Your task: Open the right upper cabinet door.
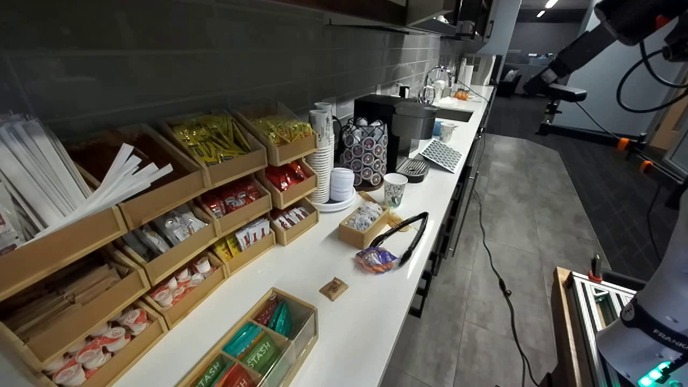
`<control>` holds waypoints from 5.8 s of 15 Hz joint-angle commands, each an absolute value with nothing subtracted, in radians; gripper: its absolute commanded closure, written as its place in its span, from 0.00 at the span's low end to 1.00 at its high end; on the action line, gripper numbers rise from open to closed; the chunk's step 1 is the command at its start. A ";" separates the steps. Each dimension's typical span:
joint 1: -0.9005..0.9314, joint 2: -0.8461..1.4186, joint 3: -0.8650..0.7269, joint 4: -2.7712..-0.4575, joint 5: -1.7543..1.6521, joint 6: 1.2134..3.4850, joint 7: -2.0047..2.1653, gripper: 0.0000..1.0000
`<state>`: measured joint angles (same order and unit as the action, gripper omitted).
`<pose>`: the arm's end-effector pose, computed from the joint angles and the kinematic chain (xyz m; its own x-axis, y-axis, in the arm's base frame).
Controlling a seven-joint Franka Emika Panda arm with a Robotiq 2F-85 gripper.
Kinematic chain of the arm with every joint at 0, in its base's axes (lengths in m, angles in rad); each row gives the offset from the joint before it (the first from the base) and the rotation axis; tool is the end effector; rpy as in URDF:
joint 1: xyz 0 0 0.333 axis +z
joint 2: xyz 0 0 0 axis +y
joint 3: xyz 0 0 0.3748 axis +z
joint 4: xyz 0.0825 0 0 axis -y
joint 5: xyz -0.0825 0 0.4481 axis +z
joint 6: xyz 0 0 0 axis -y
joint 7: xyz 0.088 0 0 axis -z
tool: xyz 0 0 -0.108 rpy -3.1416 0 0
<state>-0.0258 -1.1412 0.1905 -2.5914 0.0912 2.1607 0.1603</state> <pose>0.2643 0.0768 0.6680 0.7589 -0.0576 0.6486 -0.0574 -0.9981 -0.0215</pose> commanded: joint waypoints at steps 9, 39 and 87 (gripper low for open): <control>-0.125 -0.937 0.231 -2.456 -0.034 2.410 0.235 0.00; -0.716 -0.950 0.605 -2.357 -0.227 2.695 0.616 0.00; -0.604 -1.110 0.260 -2.254 -0.192 2.250 0.535 0.00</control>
